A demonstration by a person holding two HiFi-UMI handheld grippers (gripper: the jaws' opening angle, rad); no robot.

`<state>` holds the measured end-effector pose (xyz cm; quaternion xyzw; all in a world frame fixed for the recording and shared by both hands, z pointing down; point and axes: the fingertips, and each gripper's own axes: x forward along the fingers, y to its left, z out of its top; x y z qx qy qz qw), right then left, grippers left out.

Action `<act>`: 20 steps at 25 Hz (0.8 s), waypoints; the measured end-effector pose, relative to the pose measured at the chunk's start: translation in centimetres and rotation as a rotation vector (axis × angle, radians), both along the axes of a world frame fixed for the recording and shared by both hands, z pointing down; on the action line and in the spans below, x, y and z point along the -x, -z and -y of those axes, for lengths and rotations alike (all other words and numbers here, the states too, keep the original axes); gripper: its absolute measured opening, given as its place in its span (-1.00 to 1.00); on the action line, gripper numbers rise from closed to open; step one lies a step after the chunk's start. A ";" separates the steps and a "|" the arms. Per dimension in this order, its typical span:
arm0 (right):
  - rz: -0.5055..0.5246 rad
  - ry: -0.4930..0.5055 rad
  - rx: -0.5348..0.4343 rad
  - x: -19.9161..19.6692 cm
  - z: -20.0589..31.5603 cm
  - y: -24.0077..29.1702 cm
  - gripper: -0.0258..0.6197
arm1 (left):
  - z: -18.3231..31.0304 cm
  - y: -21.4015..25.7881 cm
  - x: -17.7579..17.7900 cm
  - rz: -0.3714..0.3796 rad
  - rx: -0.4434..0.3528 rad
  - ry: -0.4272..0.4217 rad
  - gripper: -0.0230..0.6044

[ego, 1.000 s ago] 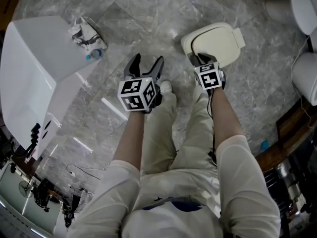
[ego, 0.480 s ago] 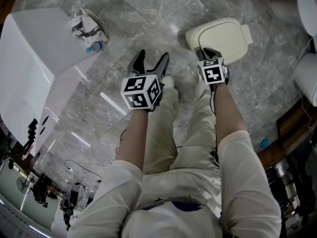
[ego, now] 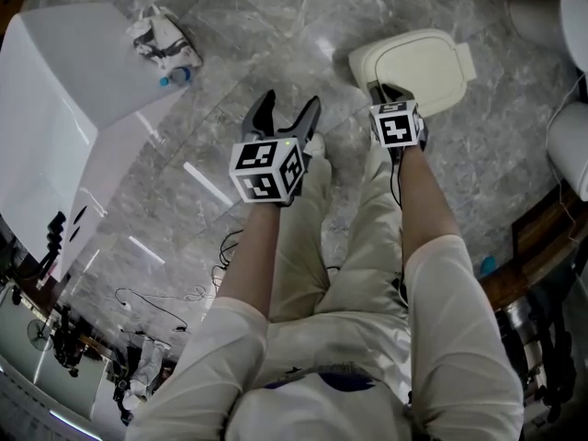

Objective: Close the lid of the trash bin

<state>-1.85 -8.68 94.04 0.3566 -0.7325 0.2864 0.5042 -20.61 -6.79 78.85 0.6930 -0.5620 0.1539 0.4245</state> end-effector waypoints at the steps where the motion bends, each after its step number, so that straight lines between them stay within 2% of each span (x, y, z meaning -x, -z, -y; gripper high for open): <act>1: 0.000 -0.004 0.004 0.0 0.0 0.0 -0.71 | 0.0 0.0 0.0 0.000 -0.001 0.001 0.13; 7: 0.032 -0.013 0.012 0.2 0.1 0.0 -0.71 | 0.3 0.7 0.0 0.007 -0.016 0.012 0.13; 11: 0.111 -0.131 0.042 0.9 0.2 2.0 -0.71 | 1.3 3.9 -0.1 0.017 -0.070 -0.007 0.13; 14: 0.146 -0.246 -0.070 0.9 1.9 7.1 -0.71 | 2.1 8.7 0.0 0.025 -0.138 -0.027 0.13; 17: 0.177 -0.340 -0.208 -0.2 2.6 15.1 -0.71 | 2.1 16.4 -0.3 0.041 -0.230 -0.053 0.13; 20: 0.242 -0.404 -0.408 -1.8 5.6 25.8 -0.71 | 4.1 25.9 -1.5 0.053 -0.389 -0.106 0.13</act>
